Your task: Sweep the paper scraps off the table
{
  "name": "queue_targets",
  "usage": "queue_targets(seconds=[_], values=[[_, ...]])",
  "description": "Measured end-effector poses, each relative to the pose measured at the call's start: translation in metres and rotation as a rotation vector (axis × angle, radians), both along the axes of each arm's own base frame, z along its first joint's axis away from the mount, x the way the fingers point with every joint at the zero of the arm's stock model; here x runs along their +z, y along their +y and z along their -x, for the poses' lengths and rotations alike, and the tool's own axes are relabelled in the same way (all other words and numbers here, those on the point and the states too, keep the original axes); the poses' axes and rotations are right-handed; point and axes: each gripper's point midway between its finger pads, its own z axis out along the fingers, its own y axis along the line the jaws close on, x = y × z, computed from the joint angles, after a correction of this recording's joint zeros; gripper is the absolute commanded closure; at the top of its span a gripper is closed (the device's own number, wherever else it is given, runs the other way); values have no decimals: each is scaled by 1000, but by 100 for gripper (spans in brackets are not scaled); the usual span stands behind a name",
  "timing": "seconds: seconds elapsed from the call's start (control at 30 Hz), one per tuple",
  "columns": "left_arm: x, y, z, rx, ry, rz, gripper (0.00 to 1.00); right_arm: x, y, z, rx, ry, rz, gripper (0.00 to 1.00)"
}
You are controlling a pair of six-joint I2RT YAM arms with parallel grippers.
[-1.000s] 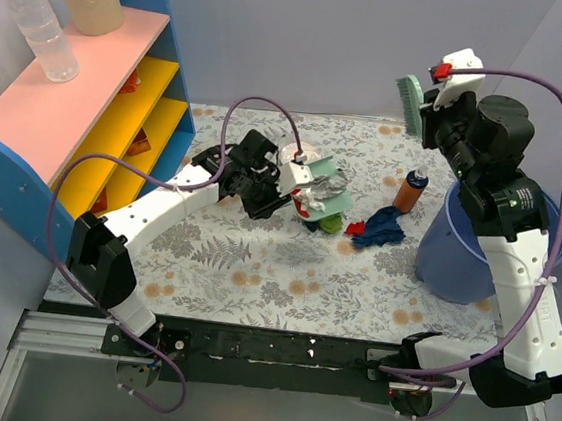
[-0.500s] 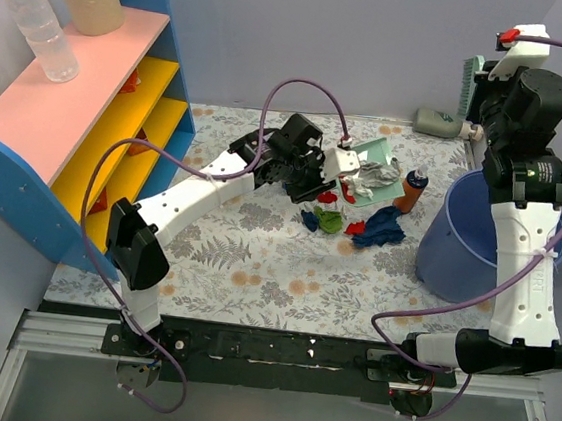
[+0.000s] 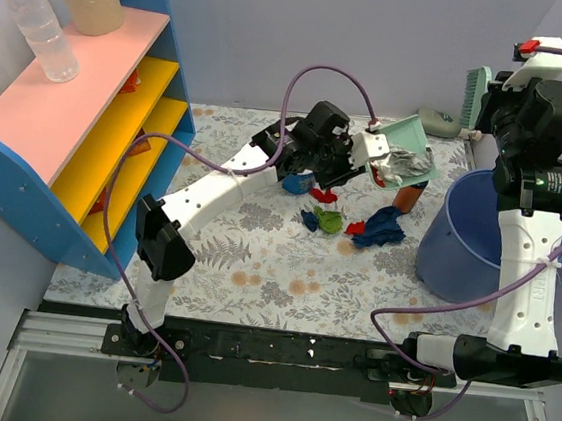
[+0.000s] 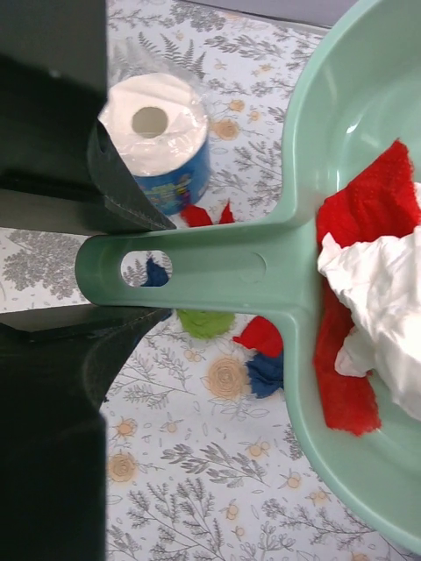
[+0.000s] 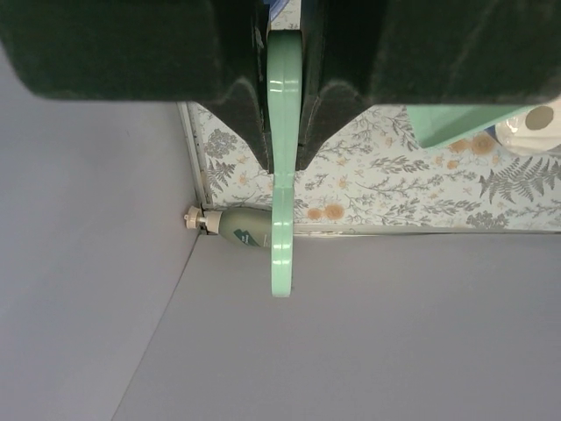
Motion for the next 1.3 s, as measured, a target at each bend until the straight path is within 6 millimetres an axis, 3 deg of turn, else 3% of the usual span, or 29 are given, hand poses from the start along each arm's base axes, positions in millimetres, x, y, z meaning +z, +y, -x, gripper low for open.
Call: queue_targets(seconds=[0.47, 0.73, 1.13, 1.3], values=[[5, -82, 25, -90, -82, 48, 100, -8, -11, 0, 2, 12, -48, 99], [11, -101, 25, -93, -122, 79, 100, -13, -19, 6, -17, 16, -75, 99], [41, -122, 10, -61, -246, 154, 100, -11, -18, 12, -3, 9, -101, 99], [36, -133, 2, -56, -305, 149, 100, -9, -20, 11, -9, 4, -102, 99]])
